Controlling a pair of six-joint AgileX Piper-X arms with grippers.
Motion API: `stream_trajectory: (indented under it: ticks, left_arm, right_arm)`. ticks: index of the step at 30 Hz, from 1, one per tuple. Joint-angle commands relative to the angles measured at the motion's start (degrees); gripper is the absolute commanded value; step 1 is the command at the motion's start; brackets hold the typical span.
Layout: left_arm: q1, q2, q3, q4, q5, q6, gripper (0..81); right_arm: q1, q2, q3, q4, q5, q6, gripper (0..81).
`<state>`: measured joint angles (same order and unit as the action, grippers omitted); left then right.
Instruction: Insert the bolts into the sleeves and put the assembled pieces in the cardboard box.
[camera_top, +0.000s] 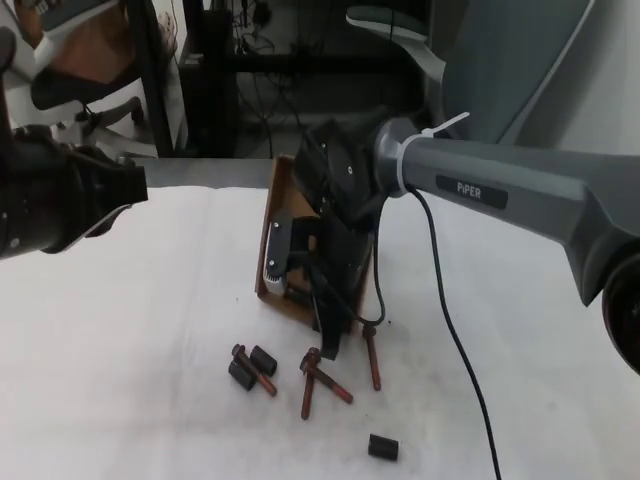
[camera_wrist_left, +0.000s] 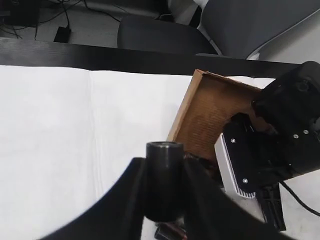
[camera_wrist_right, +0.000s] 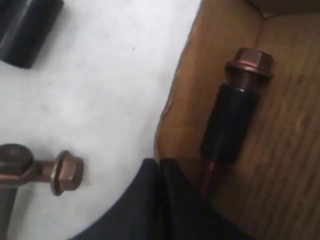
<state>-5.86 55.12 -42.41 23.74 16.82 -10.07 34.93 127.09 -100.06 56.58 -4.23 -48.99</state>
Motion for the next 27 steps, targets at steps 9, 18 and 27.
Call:
stream_trajectory:
  ticks: [9, 18, 27]
  left_arm:
    - [-0.04, -0.54, -0.1, -8.14, 1.08, -5.0, 1.8]
    - [-0.04, -0.54, 0.26, -7.7, 4.33, -5.41, 1.8]
    - [-0.04, -0.54, 0.26, -7.08, 7.47, -4.86, 1.8]
  right_arm:
    - [-0.57, -6.2, 0.51, -1.03, -2.42, -2.56, 0.6]
    - [-0.57, -5.2, 0.73, -1.79, -4.28, 0.58, 22.8]
    - [-0.88, -6.14, 0.74, 1.81, 6.95, 16.14, 65.9]
